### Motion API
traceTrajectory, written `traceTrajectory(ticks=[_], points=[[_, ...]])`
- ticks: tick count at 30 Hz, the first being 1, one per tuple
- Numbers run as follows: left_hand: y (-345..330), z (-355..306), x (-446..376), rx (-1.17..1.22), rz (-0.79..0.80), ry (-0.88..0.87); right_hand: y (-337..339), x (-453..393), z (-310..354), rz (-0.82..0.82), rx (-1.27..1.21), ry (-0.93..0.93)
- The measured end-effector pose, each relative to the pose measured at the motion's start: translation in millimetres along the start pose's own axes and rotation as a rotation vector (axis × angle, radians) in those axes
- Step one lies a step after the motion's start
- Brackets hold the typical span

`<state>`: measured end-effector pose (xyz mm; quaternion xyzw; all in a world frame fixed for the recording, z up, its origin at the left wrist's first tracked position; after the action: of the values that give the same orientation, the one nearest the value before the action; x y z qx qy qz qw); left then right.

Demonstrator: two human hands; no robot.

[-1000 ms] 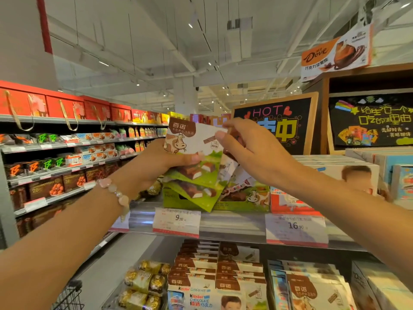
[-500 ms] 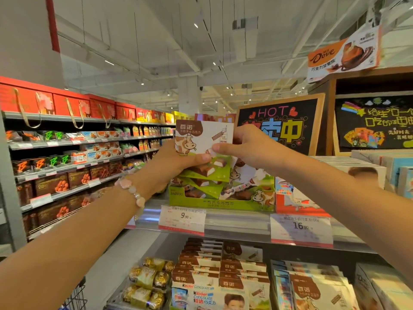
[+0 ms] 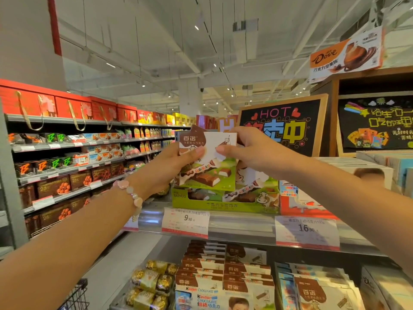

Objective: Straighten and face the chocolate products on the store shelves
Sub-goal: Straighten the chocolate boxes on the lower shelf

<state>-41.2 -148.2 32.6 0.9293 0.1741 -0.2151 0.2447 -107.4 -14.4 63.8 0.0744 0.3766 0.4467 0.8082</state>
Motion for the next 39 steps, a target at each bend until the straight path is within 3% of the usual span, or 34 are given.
traceTrajectory(ticks=[4, 7, 10, 12, 14, 17, 26, 33, 39], points=[[9, 6, 2, -0.236, -0.063, -0.067, 21, -2, 4, -0.192, -0.106, 0.028], [19, 14, 7, -0.686, -0.123, -0.065, 50, -2, 1, -0.452, -0.374, 0.036], [22, 11, 5, -1.137, -0.138, -0.123, 65, -1, -1, -0.658, -0.367, 0.090], [24, 7, 3, -1.221, -0.139, -0.141, 63, -3, -1, -0.713, -0.409, 0.136], [29, 3, 4, -1.096, -0.135, -0.134, 57, -6, 1, -0.725, -0.430, 0.177], [27, 4, 10, -0.964, -0.074, -0.129, 48, -12, 3, -0.690, -0.377, 0.213], [27, 8, 17, -0.951, -0.010, -0.250, 18, -34, 8, -0.521, -0.157, 0.257], [31, -2, 21, -0.873, -0.124, -0.312, -6, -44, 3, -0.242, 0.263, 0.205], [38, -3, 22, -0.877, -0.254, -0.317, -20, -50, 0, -0.040, 0.356, 0.105]])
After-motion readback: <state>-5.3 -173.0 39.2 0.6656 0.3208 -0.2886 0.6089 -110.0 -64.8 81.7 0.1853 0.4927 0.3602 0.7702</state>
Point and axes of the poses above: each hand's wrist, its own x-axis away from the middle knuckle, its own y-axis out of the back of the hand, z = x × y, the point moved 7 cm from there along -x, towards the middle knuckle, and after that the axes turned 8 degrees about -x, right-handed, at the moved point
